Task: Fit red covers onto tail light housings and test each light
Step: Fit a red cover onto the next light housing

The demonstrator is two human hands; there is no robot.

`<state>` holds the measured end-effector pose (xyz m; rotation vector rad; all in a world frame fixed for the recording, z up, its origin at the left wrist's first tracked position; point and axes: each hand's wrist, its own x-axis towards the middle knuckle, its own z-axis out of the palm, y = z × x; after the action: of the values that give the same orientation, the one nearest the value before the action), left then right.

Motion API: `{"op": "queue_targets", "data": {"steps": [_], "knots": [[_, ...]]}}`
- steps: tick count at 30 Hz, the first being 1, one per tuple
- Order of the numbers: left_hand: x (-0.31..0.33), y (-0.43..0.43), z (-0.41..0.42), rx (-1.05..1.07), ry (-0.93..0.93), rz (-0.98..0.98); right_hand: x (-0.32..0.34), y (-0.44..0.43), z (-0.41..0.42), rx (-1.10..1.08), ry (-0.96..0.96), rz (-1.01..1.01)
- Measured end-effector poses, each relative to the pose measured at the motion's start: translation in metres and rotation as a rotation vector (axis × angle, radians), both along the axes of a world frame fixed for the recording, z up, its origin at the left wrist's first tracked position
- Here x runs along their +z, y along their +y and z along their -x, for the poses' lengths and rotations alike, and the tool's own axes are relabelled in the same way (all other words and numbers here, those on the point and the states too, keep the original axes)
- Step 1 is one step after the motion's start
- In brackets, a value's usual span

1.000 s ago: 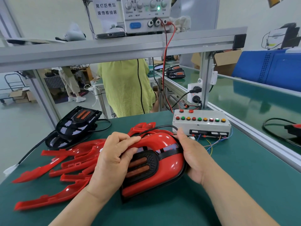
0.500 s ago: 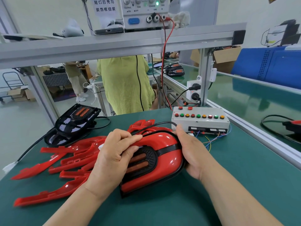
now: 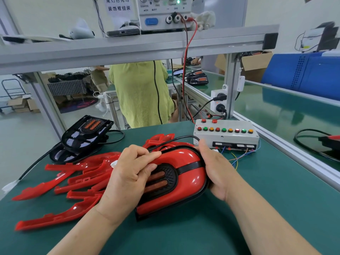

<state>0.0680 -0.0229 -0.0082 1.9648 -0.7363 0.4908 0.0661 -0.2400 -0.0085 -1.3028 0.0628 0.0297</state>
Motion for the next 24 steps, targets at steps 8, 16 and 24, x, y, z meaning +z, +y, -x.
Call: {"op": "queue_targets", "data": {"steps": [8,16,24], "knots": [[-0.005,-0.002,-0.003,-0.026,0.09,0.101,0.002,0.002,0.004,0.014,-0.04,0.058],[-0.007,-0.003,-0.005,0.0,0.058,0.092,0.003,0.001,0.006,0.032,-0.04,0.085],[-0.006,-0.004,-0.004,0.0,0.031,0.04,0.004,0.003,0.013,0.104,-0.085,0.045]]}}
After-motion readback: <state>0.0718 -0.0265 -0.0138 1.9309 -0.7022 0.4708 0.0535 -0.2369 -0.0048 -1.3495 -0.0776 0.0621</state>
